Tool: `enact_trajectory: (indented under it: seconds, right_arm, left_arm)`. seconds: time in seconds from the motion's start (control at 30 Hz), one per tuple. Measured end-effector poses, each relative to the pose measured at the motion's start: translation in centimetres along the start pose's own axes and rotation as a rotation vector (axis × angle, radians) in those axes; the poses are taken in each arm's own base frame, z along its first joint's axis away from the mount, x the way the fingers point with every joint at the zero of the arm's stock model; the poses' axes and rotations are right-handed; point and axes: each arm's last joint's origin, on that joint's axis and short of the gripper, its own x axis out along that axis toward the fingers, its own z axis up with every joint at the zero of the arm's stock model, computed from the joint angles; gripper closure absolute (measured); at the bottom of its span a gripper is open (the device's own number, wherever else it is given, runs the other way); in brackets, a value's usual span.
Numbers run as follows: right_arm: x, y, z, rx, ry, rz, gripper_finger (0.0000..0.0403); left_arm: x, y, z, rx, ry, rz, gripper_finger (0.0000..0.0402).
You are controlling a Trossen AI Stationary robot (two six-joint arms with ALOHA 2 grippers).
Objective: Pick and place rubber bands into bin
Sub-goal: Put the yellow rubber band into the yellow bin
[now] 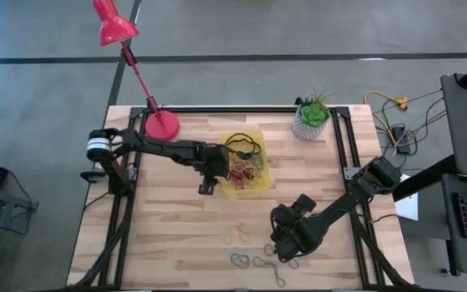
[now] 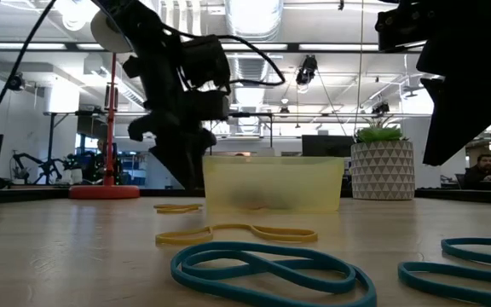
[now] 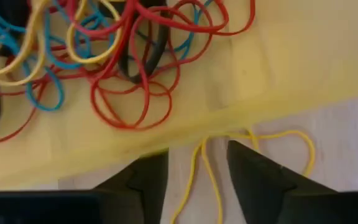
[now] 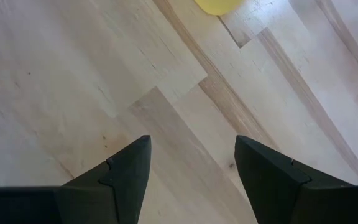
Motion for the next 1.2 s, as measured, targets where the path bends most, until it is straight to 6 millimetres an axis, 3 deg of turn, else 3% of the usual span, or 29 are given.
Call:
enact_trajectory:
  seconds: [0.4,0.53,0.7,0.83,1.03,1.2]
  right_arm:
    - [0.0,0.0,0.0,-0.002,0.002,-0.003,0.0184]
    - [0.0,0.0,0.0,-0.002,0.002,-0.003,0.0184]
    - [0.0,0.0,0.0,-0.002,0.003,-0.003,0.0184]
    - [0.0,0.0,0.0,-0.002,0.003,-0.003,0.0184]
    - [0.1,-0.1,-0.1,-0.004,0.003,-0.006,0.0184]
    - [0.3,-0.2,-0.2,-0.017,0.004,-0.016,0.0184]
  left_arm:
    - [2.8,0.1,-0.7,-0.01,0.073,-0.061,0.0241]
    - [2.9,0.0,-0.7,0.039,0.071,-0.075,0.0284]
    - [2.9,0.0,-0.8,0.081,0.073,-0.083,0.0379]
    - [2.9,-0.1,-0.8,0.085,0.074,-0.077,0.0395]
    - [0.6,-0.6,-1.1,0.021,0.15,-0.07,0.0401]
    - [-4.5,-1.4,0.0,0.006,0.065,-0.048,0.0402]
